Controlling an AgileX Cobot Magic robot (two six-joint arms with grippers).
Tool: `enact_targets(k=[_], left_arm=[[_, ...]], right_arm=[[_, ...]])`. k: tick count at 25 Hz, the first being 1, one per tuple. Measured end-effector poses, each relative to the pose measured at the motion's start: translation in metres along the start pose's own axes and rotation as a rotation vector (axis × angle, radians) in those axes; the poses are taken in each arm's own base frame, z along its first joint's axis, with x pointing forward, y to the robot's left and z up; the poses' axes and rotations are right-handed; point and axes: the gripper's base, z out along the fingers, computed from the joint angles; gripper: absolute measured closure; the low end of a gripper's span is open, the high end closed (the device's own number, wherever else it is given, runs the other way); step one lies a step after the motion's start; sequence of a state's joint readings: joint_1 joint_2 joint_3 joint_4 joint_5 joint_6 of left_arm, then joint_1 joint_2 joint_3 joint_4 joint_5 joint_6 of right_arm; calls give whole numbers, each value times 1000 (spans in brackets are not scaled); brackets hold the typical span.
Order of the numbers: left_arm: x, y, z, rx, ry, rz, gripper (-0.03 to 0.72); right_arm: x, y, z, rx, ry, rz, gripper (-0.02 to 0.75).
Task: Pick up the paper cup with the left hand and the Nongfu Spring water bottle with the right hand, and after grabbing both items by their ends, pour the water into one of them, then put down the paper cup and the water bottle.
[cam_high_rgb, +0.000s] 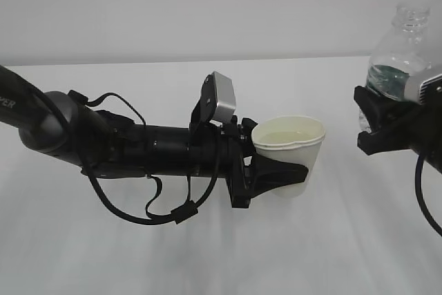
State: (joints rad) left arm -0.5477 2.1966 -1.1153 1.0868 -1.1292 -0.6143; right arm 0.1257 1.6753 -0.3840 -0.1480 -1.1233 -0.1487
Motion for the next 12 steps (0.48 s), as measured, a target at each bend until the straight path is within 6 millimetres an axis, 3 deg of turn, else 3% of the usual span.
enact_targets(k=[12], left_arm=[[0, 0, 0, 0, 0, 0, 263]], right_arm=[[-13, -19, 13, 168, -48, 93, 384]])
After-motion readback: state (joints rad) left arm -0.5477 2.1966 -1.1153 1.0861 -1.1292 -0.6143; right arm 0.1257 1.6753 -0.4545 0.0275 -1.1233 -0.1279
